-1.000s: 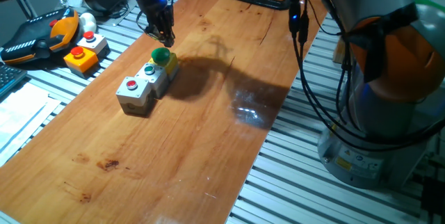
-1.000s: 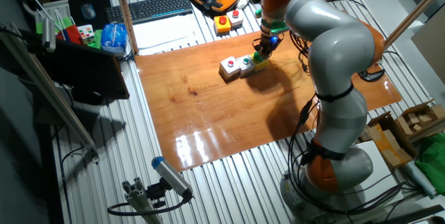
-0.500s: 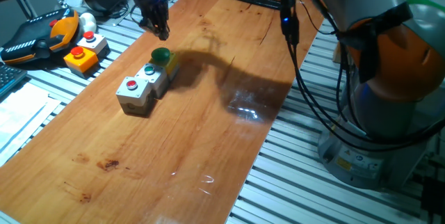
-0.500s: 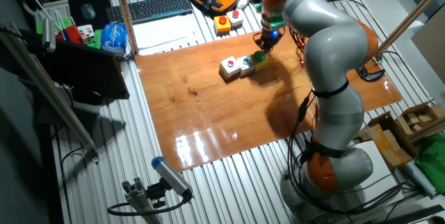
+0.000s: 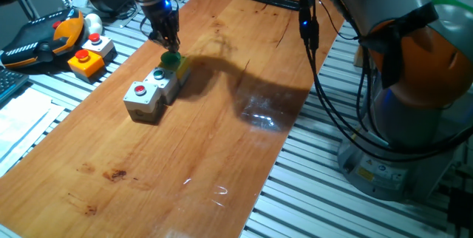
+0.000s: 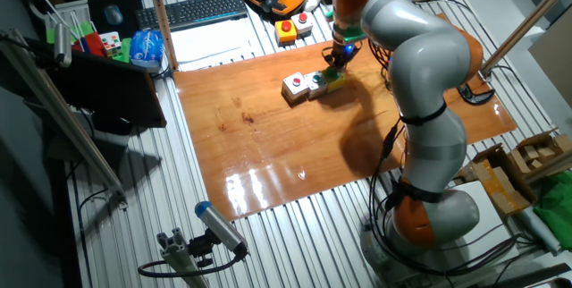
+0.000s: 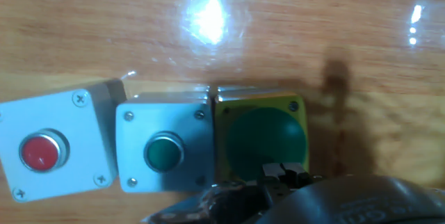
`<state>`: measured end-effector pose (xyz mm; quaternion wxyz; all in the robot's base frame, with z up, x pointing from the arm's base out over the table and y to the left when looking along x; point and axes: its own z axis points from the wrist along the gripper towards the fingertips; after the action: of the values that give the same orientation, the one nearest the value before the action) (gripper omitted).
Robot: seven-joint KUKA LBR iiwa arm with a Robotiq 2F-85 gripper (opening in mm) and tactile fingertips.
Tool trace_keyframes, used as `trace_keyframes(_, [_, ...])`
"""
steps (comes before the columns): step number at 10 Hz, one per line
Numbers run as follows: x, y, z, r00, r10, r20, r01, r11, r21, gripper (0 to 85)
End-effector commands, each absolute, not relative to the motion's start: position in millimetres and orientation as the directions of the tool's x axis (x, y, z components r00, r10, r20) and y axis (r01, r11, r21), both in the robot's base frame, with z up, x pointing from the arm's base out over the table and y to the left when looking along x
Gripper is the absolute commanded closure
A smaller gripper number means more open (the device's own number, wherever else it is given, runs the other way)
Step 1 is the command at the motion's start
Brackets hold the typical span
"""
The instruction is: Press three buttons from left to right in sequence
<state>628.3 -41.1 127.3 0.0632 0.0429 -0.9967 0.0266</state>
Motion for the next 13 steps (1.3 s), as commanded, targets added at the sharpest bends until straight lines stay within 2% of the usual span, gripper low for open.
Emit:
trace_keyframes(1, [631, -42, 127, -0.988, -0.082, 0.128, -0.089, 0.995, -0.046, 84.3])
trace_keyframes(10, [642, -42, 103, -0.991, -0.090, 0.099, -0.094, 0.995, -0.031, 84.3])
trace_keyframes(13, [642, -41, 109, -0.991, -0.083, 0.109, -0.086, 0.996, -0.023, 84.3])
